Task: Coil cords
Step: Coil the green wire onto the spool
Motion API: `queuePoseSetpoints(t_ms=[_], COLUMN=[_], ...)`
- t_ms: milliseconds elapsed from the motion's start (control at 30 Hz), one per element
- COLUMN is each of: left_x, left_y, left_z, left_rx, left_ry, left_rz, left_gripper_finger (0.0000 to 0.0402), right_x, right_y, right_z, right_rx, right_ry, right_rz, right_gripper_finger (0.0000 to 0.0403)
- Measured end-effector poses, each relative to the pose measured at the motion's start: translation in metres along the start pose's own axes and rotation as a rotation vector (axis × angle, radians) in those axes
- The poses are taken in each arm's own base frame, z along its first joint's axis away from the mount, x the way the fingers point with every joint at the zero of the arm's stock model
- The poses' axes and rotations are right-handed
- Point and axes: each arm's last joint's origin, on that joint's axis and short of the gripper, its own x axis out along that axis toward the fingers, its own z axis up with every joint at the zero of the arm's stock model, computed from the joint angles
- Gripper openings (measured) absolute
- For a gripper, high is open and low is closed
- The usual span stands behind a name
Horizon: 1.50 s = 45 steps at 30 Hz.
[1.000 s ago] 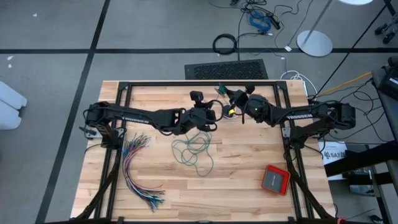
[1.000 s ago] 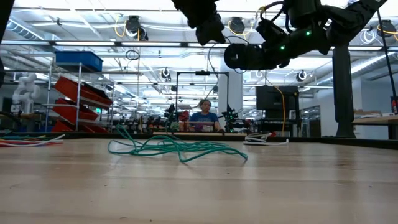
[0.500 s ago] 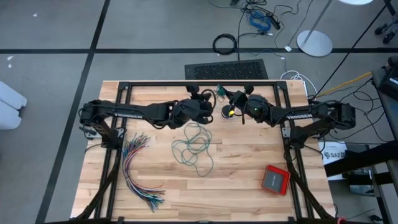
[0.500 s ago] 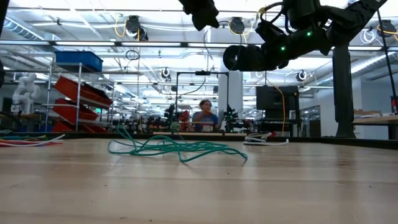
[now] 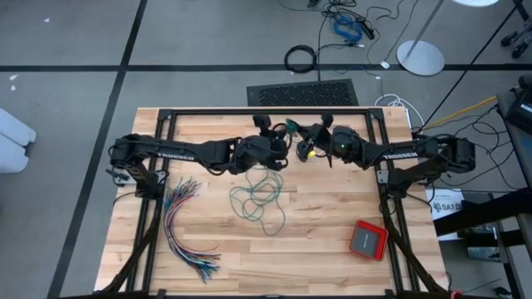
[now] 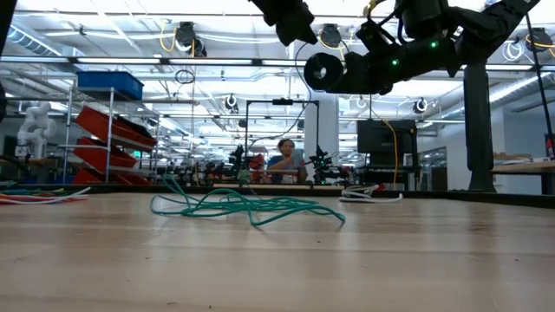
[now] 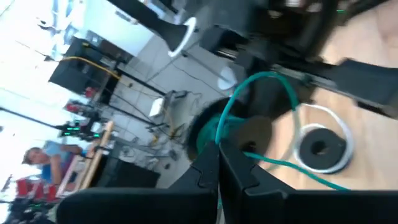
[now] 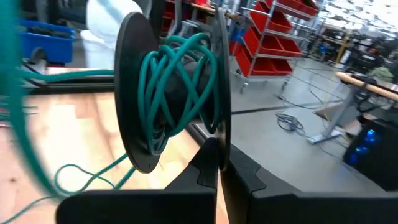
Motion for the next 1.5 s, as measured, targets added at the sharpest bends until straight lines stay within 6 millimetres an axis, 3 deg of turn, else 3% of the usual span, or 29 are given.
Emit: queuePoseSetpoints(t_ms=[700,900,1133,1500], left_x=[0.006,-0.002,-0.004,0.001], left_y=[0.028,0.011,0.004,0.006], left_z=[-0.016,-0.011,-0.010,0.002], left_rx=[0.097,0.039,-0.052,-0.013], left_ry=[0.188,0.105,0.084,0.069], left_rz=[0.201,0.038,-0.022,0.168], left_gripper_finger=[0.0000,0.0000,0.0000,0.0000], right_x=[0.000,0.000,0.000,-0.002], right_y=[0.002,0.001,0.002,0.007], right_z=[-0.003,-0.001,0.006,0.008], right_rx=[-0.018,-0.010,0.022,0.063], right_ry=[0.021,0.004,-0.071,-0.107], right_rz=[0.044,0.042,0.110,0.280], right_gripper_finger=[0.0000,0.0000,0.0000,0.0000])
